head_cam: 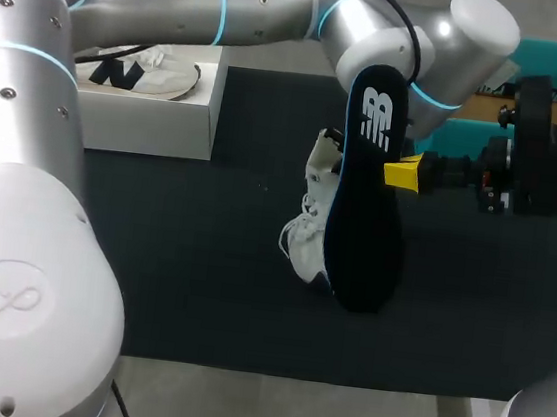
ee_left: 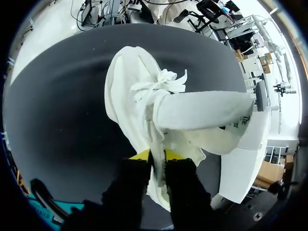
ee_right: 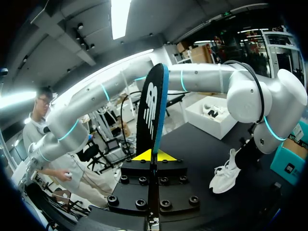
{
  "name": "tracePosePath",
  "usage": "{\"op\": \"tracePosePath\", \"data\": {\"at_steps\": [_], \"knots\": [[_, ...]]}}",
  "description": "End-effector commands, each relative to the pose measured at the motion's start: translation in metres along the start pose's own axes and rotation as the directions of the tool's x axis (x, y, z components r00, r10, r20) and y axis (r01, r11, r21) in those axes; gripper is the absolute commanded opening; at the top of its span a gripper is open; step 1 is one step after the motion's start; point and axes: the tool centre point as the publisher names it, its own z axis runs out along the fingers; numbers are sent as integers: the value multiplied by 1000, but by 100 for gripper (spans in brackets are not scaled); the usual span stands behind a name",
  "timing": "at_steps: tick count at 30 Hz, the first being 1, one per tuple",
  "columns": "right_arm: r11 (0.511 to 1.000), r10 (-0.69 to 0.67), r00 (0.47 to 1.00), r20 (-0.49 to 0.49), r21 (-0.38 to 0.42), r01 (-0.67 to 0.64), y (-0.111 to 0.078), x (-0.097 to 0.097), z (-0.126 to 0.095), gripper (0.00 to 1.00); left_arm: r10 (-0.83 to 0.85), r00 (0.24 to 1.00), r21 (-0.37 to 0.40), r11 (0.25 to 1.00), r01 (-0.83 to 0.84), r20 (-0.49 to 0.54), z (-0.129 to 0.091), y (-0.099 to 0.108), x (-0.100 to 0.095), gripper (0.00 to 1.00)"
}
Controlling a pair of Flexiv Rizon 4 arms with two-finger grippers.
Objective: Take the shoe out of the shoebox, open the shoe tongue, remove and reinsert the insole, then place the shoe into the shoebox
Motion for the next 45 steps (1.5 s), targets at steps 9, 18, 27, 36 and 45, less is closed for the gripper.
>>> {"op": "tracePosePath", "data": {"at_steps": [9,18,27,36,45], "knots": [[1000,1,1000,1,1,-1,0,-1,3,0,-149,959,104,986,127,242,-51,9,8,100],[1000,1,1000,1,1,-1,0,-1,3,0,-342,831,257,934,249,438,-80,27,11,100],[1000,1,1000,1,1,-1,0,-1,3,0,-359,600,283,933,222,715,-116,21,27,100],[1000,1,1000,1,1,-1,0,-1,3,0,-268,438,208,961,179,858,-142,9,56,100],[1000,1,1000,1,1,-1,0,-1,3,0,-283,441,213,956,203,851,-150,12,62,100]]}}
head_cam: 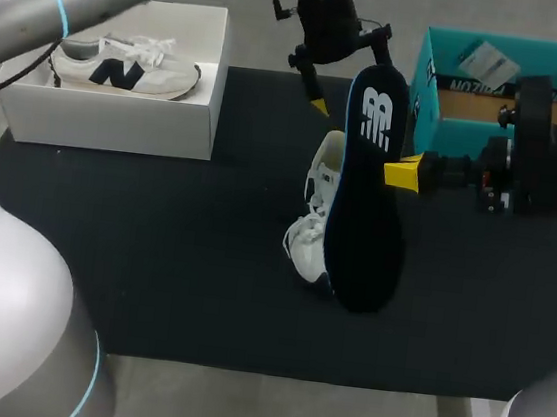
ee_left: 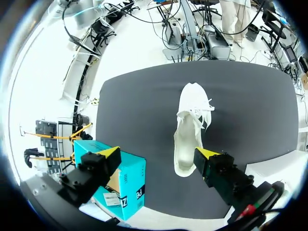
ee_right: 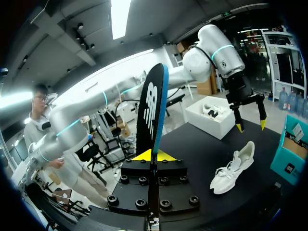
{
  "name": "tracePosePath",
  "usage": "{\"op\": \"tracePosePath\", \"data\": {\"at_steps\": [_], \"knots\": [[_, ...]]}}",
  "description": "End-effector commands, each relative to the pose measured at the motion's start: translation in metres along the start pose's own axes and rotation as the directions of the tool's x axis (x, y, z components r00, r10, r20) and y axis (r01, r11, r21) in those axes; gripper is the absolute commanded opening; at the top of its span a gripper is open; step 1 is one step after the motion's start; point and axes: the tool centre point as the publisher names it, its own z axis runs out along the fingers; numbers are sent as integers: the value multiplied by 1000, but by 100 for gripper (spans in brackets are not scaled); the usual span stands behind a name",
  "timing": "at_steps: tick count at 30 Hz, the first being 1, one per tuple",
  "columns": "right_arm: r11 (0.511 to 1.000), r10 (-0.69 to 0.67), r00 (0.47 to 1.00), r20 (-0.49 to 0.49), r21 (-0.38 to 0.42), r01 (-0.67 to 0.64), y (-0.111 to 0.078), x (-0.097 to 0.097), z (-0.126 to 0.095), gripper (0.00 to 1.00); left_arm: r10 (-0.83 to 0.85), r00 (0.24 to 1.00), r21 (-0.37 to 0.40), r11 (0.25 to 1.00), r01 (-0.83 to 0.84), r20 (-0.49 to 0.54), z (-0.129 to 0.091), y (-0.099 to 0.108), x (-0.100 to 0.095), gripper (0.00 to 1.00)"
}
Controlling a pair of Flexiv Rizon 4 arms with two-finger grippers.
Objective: Take the shoe out of the shoebox, open the shoe tongue, remove and reinsert the insole, then place the shoe into the shoebox
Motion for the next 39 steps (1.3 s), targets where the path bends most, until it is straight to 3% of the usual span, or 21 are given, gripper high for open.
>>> {"op": "tracePosePath", "data": {"at_steps": [1,19,22,28,33,39], "knots": [[1000,1,1000,1,1,-1,0,-1,3,0,2,974,-11,1000,0,226,2,-5,5,100],[1000,1,1000,1,1,-1,0,-1,3,0,2,974,-11,1000,0,226,2,-5,5,100],[1000,1,1000,1,1,-1,0,-1,3,0,14,958,-29,1000,-6,288,-13,-6,-4,100],[996,81,996,-42,-42,-83,5,-32,-4,0,22,903,-37,999,-6,430,-49,-18,-16,100],[973,195,977,-90,-109,-204,9,-73,-18,0,35,854,-59,998,-5,519,-76,-30,-20,100],[934,333,924,-186,-69,-350,6,-122,-26,0,60,798,-99,995,-1,599,-106,-40,-24,100]]}}
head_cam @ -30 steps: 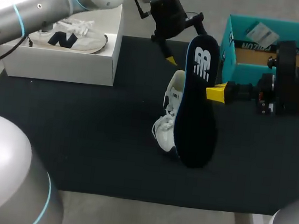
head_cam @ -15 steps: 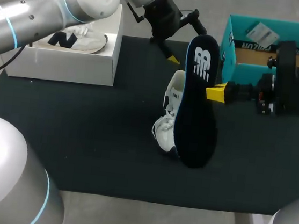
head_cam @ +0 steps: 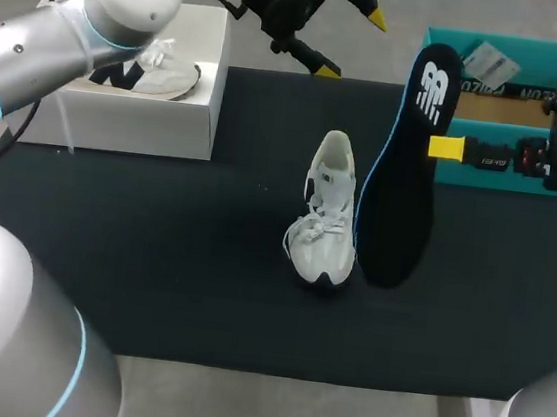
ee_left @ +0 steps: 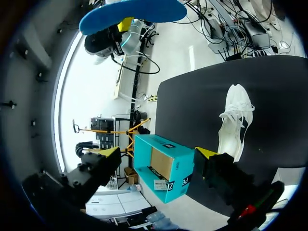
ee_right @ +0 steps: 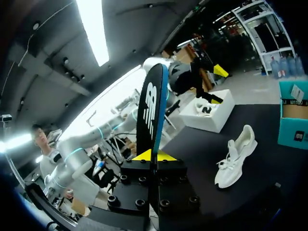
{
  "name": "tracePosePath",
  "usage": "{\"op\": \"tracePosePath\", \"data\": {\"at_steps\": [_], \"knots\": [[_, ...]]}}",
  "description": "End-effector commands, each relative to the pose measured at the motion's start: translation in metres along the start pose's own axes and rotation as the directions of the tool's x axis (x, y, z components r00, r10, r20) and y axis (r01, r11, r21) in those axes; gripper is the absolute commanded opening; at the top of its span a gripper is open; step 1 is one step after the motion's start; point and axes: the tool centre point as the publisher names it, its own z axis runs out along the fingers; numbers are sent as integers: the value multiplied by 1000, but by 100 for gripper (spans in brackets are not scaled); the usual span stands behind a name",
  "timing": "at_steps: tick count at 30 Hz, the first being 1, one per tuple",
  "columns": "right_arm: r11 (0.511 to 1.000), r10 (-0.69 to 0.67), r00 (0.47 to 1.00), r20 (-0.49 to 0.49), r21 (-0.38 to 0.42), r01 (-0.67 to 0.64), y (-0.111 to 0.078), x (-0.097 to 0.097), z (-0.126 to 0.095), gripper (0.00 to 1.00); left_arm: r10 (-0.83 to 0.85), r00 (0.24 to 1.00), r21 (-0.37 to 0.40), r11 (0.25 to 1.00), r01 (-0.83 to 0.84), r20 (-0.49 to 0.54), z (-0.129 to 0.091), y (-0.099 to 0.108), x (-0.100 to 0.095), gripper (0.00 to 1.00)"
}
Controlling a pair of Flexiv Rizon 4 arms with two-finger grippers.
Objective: Take the shoe out of the shoebox, open the shoe tongue, remove and reinsert the insole, then place the shoe into the shoebox
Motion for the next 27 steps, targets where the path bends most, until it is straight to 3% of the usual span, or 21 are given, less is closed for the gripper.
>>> {"op": "tracePosePath", "data": {"at_steps": [1,5,14,19,21,27], "knots": [[996,73,993,-93,63,-67,20,-53,4,0,23,996,-50,999,-19,86,-20,-17,-2,100],[986,120,988,-94,130,-107,26,-75,0,0,49,992,-71,997,-41,119,-28,-21,-7,100],[959,226,972,-59,190,-212,53,-118,-4,0,131,970,-136,985,-104,205,-33,-30,-6,100],[945,269,963,-25,202,-259,71,-142,-2,0,151,955,-105,986,-128,254,-32,-35,-3,100],[931,286,958,-19,242,-274,78,-150,0,0,175,945,-92,984,-155,278,-32,-37,-1,100],[889,362,931,-51,318,-328,98,-159,3,0,219,929,-5,974,-228,300,-28,-44,4,100]]}}
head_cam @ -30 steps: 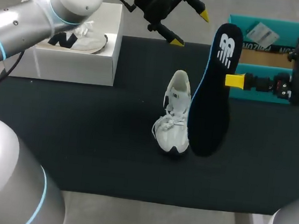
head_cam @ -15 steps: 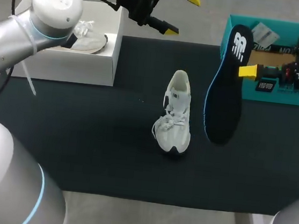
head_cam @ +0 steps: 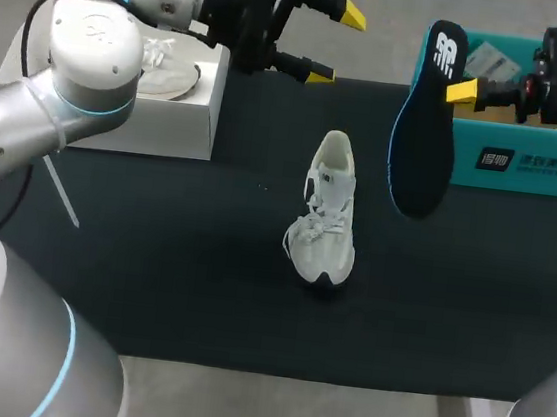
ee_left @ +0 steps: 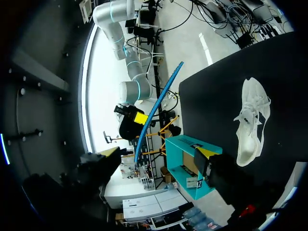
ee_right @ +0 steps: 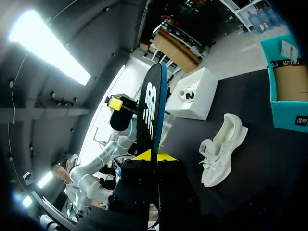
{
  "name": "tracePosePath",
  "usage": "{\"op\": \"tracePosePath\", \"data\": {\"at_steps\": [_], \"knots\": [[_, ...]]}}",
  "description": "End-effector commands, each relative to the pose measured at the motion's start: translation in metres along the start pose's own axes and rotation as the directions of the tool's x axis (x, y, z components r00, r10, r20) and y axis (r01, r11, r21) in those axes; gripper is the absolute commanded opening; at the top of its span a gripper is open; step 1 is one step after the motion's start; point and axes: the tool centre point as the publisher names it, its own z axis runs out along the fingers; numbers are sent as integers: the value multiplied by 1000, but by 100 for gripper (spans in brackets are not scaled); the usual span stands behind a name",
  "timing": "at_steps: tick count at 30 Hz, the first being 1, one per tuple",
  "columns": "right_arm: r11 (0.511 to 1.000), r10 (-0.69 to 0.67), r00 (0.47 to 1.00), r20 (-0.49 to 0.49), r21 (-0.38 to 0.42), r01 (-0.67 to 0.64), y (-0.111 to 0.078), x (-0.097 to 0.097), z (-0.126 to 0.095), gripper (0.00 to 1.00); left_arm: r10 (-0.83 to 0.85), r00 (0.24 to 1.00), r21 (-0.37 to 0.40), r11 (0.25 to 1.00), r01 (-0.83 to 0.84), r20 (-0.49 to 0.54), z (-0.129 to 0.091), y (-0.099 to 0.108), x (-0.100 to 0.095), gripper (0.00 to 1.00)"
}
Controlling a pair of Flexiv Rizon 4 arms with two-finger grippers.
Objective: Take the shoe out of the shoebox, open the shoe tongue, remove and reinsert the insole, then place the shoe into the shoebox
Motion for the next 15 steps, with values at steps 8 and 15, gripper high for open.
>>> {"op": "tracePosePath", "data": {"at_steps": [8,15], "knots": [[939,118,993,-16,328,-107,45,1,3,0,81,991,8,997,-82,103,2,-8,-3,100],[879,222,974,31,426,-214,55,-6,8,0,115,983,-42,993,-110,142,21,-18,-3,100]]}}
